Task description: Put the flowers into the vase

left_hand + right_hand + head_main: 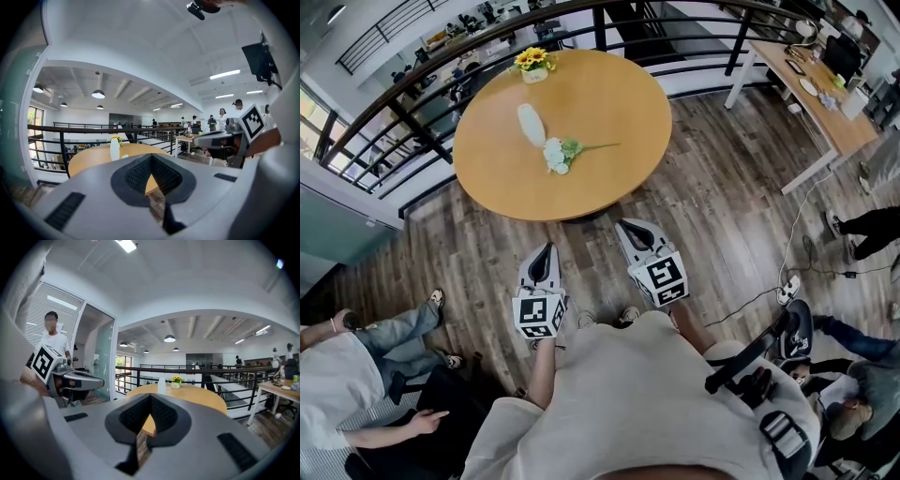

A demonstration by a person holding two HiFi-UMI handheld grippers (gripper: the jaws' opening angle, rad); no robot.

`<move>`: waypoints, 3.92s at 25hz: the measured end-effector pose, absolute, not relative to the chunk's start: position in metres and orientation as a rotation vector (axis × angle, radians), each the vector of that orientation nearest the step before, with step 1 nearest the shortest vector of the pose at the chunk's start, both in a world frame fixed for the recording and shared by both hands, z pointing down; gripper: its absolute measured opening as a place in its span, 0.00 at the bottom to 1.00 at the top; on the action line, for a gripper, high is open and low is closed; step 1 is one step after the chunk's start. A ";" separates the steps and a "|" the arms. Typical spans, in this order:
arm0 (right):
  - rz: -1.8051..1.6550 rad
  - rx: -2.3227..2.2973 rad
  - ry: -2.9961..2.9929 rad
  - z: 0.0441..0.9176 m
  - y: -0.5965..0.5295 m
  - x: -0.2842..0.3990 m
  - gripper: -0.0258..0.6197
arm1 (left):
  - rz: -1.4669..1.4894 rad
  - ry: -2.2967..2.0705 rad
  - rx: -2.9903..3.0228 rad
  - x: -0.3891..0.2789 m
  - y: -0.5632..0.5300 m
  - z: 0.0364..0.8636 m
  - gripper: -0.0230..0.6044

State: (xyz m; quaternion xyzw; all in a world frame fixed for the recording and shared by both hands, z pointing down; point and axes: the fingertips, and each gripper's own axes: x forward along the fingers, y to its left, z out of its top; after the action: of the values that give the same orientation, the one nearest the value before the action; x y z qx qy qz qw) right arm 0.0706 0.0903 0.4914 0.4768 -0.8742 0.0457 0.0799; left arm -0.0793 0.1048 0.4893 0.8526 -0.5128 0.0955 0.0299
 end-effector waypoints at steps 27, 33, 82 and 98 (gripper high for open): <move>0.143 1.355 -2.615 0.510 0.055 0.076 0.05 | 0.298 -1.570 2.605 -0.057 0.065 0.510 0.05; 0.133 1.389 -2.576 0.513 0.000 0.069 0.05 | 0.265 -1.514 2.638 -0.061 0.000 0.515 0.05; 0.139 0.728 -2.199 0.638 -0.158 0.018 0.48 | 0.351 -1.457 2.458 -0.105 -0.174 0.551 0.05; -0.226 0.212 -1.808 0.723 -0.203 0.013 0.48 | 0.379 -1.535 2.370 -0.121 -0.182 0.557 0.05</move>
State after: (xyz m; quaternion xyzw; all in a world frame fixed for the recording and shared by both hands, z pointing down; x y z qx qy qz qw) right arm 0.0131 -0.2028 0.7232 0.0919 -0.7825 -0.0979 0.6081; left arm -0.1210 -0.1819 0.5574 0.8230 -0.5330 0.1316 0.1456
